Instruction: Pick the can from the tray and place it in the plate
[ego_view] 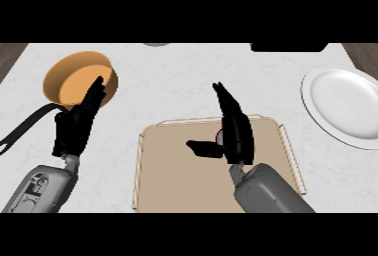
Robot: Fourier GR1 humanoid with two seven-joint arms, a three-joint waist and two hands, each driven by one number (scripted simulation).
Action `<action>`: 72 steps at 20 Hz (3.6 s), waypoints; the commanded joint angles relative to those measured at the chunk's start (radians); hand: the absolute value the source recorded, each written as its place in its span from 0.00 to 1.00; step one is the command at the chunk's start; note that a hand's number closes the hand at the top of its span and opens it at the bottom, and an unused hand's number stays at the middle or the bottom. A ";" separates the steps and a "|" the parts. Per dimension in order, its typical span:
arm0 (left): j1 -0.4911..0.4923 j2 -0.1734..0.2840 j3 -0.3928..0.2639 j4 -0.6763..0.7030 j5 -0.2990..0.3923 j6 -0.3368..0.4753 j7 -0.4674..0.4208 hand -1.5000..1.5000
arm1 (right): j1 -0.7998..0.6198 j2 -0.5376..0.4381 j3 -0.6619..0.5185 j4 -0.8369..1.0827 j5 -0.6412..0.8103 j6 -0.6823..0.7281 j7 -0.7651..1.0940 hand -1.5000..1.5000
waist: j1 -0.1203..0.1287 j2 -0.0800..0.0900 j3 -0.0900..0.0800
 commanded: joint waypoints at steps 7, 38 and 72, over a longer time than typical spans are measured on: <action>-0.016 -0.014 0.019 0.008 -0.022 0.013 0.035 0.50 | -0.126 -0.061 0.029 -0.269 0.368 0.373 0.521 0.00 | -0.032 -0.005 0.004; -0.027 -0.051 0.057 0.024 -0.049 -0.043 0.004 0.50 | -0.129 0.028 -0.141 -0.163 0.108 0.968 0.760 0.00 | -0.009 0.008 0.006; 0.052 -0.085 0.185 -0.031 -0.121 -0.084 0.019 0.50 | 0.197 -0.562 -0.580 -0.048 0.129 0.978 -0.153 1.00 | -0.111 0.015 0.021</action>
